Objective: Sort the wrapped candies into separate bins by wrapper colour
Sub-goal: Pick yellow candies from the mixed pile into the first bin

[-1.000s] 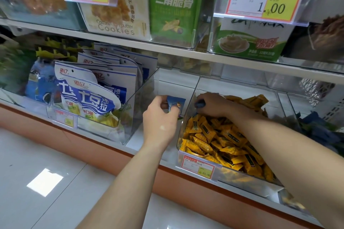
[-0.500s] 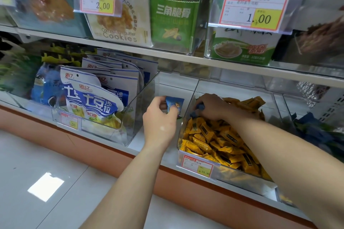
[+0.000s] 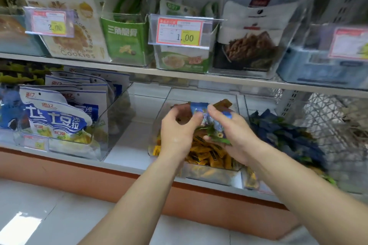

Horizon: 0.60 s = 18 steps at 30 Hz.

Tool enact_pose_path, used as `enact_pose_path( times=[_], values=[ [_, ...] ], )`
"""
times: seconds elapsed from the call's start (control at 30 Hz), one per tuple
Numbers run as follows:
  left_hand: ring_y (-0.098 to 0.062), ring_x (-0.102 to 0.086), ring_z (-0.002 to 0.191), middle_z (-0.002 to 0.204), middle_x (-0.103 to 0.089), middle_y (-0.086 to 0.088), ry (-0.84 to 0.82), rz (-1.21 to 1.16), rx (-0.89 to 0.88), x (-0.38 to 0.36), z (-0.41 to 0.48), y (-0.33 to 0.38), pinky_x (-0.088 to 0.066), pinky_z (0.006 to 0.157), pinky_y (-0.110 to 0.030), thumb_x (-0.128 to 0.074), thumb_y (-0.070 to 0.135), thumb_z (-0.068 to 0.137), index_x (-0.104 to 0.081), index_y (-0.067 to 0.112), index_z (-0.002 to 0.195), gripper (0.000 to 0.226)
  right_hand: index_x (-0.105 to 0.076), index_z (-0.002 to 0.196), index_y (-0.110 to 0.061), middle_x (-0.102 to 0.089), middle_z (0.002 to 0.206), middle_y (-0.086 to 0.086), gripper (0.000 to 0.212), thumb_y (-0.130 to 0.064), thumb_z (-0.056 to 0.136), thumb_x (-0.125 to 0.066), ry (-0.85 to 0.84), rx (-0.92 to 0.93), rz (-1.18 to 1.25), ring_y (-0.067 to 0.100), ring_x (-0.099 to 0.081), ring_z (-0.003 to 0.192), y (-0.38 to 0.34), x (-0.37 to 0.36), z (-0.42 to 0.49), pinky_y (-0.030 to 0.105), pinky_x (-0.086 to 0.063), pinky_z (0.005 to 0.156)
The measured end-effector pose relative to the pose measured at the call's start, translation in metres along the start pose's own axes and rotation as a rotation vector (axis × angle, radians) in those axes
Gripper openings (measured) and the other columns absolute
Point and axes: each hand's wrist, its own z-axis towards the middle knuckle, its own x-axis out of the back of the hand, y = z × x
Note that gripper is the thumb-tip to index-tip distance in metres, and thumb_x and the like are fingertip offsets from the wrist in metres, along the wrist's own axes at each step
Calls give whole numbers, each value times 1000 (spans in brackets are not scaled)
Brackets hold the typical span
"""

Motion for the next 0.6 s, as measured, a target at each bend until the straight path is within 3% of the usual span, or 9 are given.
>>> enact_pose_path(
  times=[0.13,0.2,0.3,0.37,0.47,0.53,0.6],
  values=[
    [0,-70,87,90,-76,13,-153,67,6,-28,-21,1,-51,73,-20,-77,29,86,-76,30,95,10,-69,115,-30,-70,116,3,26,-25,89,-72,90,81,-56,15,-72,84,5,37,-23,30,-55,60],
    [5,-68,89,89,-75,18,-229,166,5,-34,-28,2,-51,75,-18,-72,36,89,-76,33,101,13,-70,113,-32,-70,115,4,25,-23,90,-72,164,185,-174,14,-72,85,2,60,-28,26,-53,60],
    [8,-62,96,98,-69,25,-227,512,-237,-23,-24,7,-47,83,-10,-68,36,91,-70,35,115,24,-62,110,-39,-66,101,-9,26,-30,88,-72,436,422,-571,-8,-63,84,-10,103,-19,7,-44,62],
    [3,-62,96,103,-70,18,-180,642,-329,-8,-17,10,-50,87,-21,-66,33,91,-71,31,113,22,-59,113,-37,-66,99,-11,26,-32,89,-68,545,500,-851,-8,-59,79,-19,131,-4,11,-41,62],
    [-11,-64,99,105,-70,8,-106,760,-336,14,-5,9,-52,88,-34,-64,31,91,-73,26,110,21,-61,124,-21,-67,116,6,35,-36,93,-64,505,371,-1185,22,-61,100,-28,164,29,29,-43,77],
    [-18,-61,107,111,-69,3,-68,843,-324,30,4,5,-50,88,-35,-64,30,90,-71,23,114,26,-62,125,-19,-63,129,12,49,-52,88,-63,466,132,-1374,31,-59,114,-33,170,45,35,-47,90],
    [-22,-59,113,119,-66,-1,-42,886,-279,47,12,-2,-48,91,-36,-64,28,89,-67,20,122,34,-57,134,-22,-57,137,11,67,-63,81,-63,550,50,-1446,35,-52,124,-39,162,53,43,-48,98]
  ],
)
